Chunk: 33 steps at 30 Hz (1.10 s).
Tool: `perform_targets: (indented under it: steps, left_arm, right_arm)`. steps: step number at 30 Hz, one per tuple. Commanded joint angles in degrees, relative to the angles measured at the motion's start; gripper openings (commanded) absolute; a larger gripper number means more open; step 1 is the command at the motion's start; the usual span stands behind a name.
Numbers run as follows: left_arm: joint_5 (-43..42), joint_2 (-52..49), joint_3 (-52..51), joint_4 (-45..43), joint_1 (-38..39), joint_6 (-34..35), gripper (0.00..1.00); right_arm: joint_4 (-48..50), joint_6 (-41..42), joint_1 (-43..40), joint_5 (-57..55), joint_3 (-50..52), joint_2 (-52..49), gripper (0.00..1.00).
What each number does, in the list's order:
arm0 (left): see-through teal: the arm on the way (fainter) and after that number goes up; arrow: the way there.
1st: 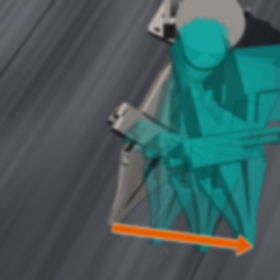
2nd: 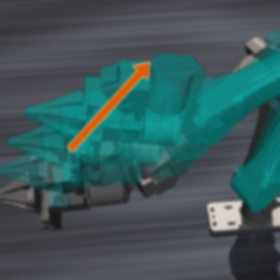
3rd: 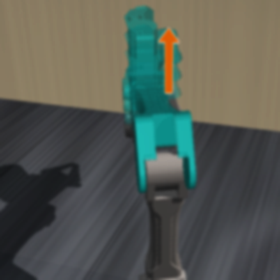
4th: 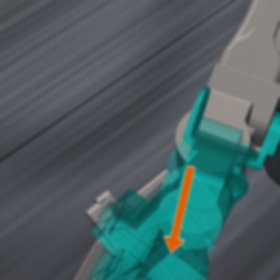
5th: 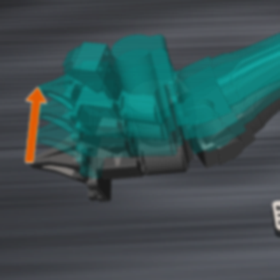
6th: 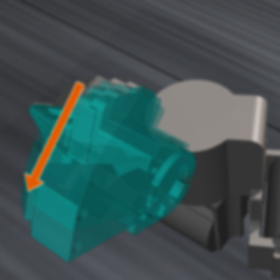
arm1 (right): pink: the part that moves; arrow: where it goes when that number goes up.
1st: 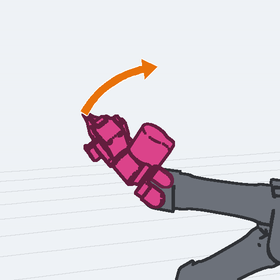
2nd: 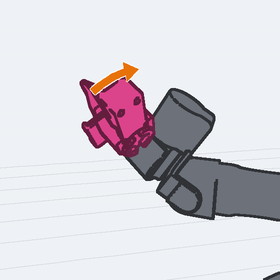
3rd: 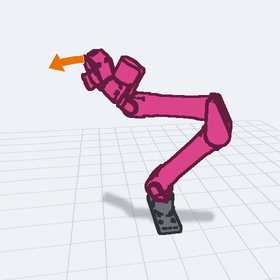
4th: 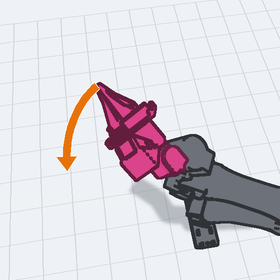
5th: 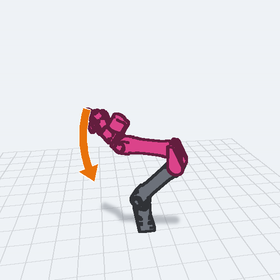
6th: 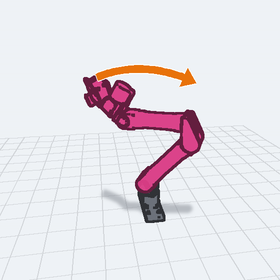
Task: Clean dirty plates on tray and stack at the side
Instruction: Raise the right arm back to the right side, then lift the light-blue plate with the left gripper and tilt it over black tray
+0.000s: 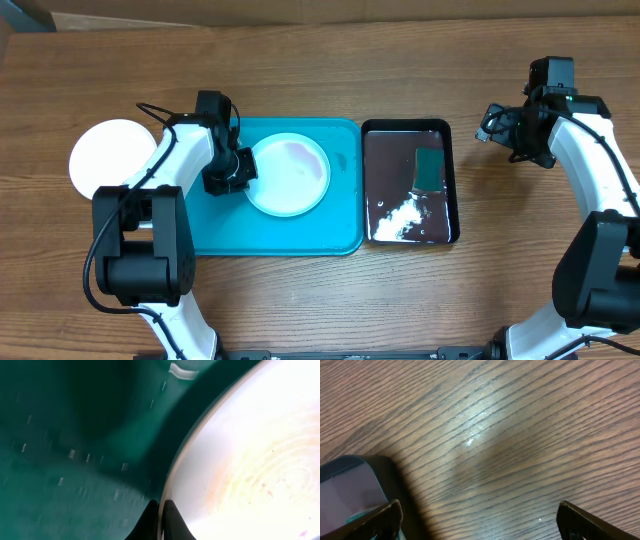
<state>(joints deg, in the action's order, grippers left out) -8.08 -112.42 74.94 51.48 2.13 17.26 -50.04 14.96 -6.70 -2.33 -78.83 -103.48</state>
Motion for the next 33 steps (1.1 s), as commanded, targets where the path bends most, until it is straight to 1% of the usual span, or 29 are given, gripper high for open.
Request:
perform_targets:
  steps: [1,6,10,12,16,22,24,30,33]
  left_arm:
    - [2.67,-0.09,6.32,4.90,-1.07,-2.32,0.04]
    - [2.60,0.98,13.97,10.29,-1.20,-2.80,0.04]
    - [3.23,1.99,18.51,12.26,0.24,-3.54,0.04]
    - [4.92,2.38,20.11,12.92,1.81,-3.54,0.04]
    - [11.52,2.97,23.17,14.34,6.84,-1.97,0.04]
    - [17.51,3.17,28.68,15.06,15.63,-1.73,0.04]
    - [21.88,3.17,31.63,16.39,18.91,-0.31,0.04]
    - [24.74,3.17,37.70,17.66,26.14,-0.33,0.04]
    - [30.75,3.17,38.38,17.22,30.69,-0.35,0.04]
  right_arm:
    - [0.24,0.09,0.09,-0.17,-0.81,0.44,1.00]
    - [0.24,0.09,0.09,-0.17,-0.81,0.44,1.00]
    - [0.24,0.09,0.09,-0.17,-0.81,0.44,1.00]
    - [0.24,0.09,0.09,-0.17,-0.81,0.44,1.00]
    - [0.24,0.09,0.09,-0.17,-0.81,0.44,1.00]
    - [0.24,0.09,0.09,-0.17,-0.81,0.44,1.00]
    - [0.24,0.09,0.09,-0.17,-0.81,0.44,1.00]
    - [0.24,0.09,0.09,-0.17,-0.81,0.44,1.00]
    - [0.24,0.09,0.09,-0.17,-0.81,0.44,1.00]
